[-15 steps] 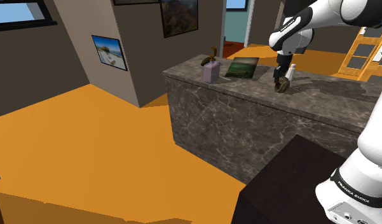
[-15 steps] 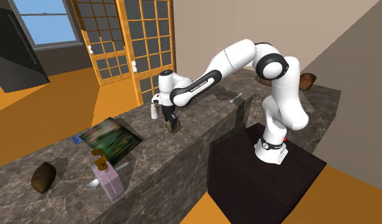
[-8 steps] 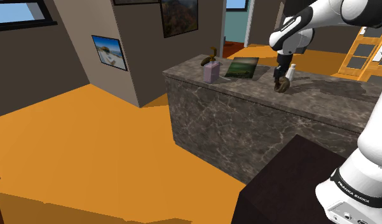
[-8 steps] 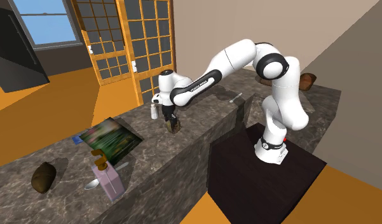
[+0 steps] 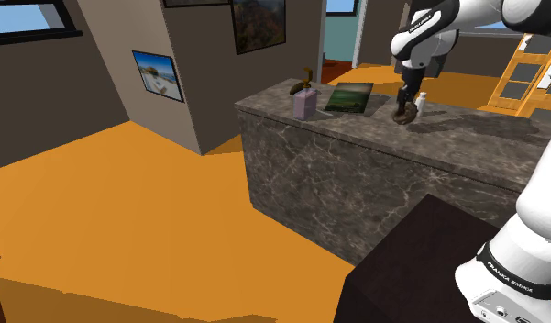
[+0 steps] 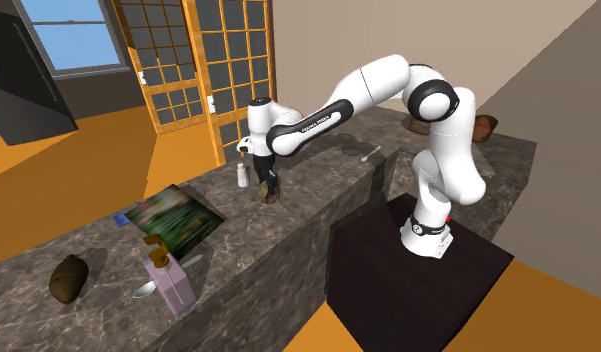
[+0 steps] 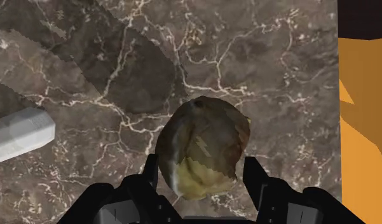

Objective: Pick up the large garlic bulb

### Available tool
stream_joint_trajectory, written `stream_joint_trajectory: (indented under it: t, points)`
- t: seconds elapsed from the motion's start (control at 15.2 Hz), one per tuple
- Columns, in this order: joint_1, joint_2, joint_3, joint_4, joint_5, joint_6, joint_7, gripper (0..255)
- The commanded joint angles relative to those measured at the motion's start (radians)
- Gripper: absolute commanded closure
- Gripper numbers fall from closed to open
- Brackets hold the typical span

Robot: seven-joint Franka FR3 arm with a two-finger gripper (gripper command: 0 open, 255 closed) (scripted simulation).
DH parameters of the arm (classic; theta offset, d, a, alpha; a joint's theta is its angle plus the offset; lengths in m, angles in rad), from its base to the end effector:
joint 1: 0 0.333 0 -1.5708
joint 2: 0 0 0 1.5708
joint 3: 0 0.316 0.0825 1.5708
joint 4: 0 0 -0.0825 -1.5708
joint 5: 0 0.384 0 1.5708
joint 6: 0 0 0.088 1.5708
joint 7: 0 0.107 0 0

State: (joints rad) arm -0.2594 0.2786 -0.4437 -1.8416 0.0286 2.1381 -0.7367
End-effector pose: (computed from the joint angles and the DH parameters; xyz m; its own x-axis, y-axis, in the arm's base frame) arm 0.4885 -0.3905 0.3941 0.9990 0.0349 -0.0294 0.0377 -0.9943 0.0994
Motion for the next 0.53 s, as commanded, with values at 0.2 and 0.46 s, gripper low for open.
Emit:
stream_joint_trajectory:
  t: [0.2, 0.46]
  points:
    - [0.003, -0.028, -0.005, 0.035, -0.013, -0.06, 0.002, 255]
    - [0.004, -0.037, -0.007, 0.053, -0.017, -0.086, 0.003, 255]
